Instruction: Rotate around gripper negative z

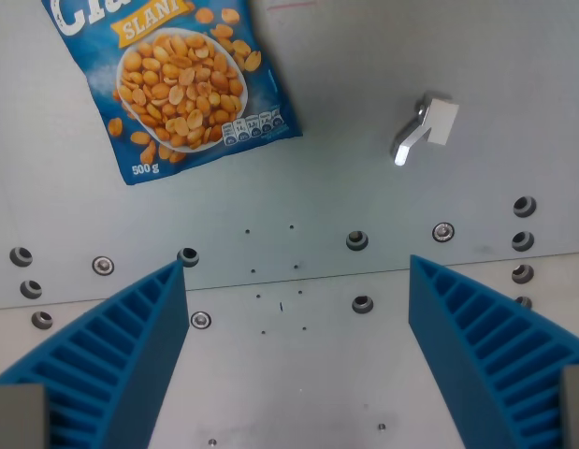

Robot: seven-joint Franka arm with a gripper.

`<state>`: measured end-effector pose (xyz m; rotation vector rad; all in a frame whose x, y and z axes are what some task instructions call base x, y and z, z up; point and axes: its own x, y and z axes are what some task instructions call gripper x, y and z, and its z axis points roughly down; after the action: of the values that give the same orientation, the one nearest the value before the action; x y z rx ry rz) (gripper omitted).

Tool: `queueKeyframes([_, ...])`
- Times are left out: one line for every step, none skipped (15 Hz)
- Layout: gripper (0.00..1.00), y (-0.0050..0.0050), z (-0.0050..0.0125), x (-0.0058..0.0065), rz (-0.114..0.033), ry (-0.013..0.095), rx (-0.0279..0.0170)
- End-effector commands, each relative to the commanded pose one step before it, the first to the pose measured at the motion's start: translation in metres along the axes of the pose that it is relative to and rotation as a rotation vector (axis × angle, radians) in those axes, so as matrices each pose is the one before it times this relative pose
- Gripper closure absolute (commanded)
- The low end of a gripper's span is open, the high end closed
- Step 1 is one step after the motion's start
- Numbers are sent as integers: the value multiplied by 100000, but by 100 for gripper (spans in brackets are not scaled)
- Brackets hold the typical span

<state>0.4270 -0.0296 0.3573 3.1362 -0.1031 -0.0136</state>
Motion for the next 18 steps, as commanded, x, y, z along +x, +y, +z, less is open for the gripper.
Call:
queueKeyframes([0,11,-286,-49,-1308,631,0])
queueKeyframes([0,0,0,0,-1333,0,0])
queueKeyframes([0,0,0,0,-1333,0,0])
queueKeyframes([0,0,0,0,-1333,0,0])
queueKeyframes([0,0,0,0,-1333,0,0])
queueKeyframes([0,0,0,0,-1333,0,0])
queueKeyframes([0,0,0,0,-1333,0,0])
queueKeyframes([0,0,0,0,-1333,0,0])
queueKeyframes([0,0,0,0,-1333,0,0])
queueKeyframes([0,0,0,0,-1333,0,0])
queueKeyframes([0,0,0,0,-1333,0,0])
queueKeyframes([0,0,0,0,-1333,0,0])
queueKeyframes([0,0,0,0,-1333,0,0])
queueKeyframes([0,0,0,0,-1333,0,0])
queueKeyframes([0,0,0,0,-1333,0,0])
queueKeyframes([0,0,0,0,-1333,0,0])
queueKeyframes([0,0,0,0,-1333,0,0])
queueKeyframes([0,0,0,0,-1333,0,0])
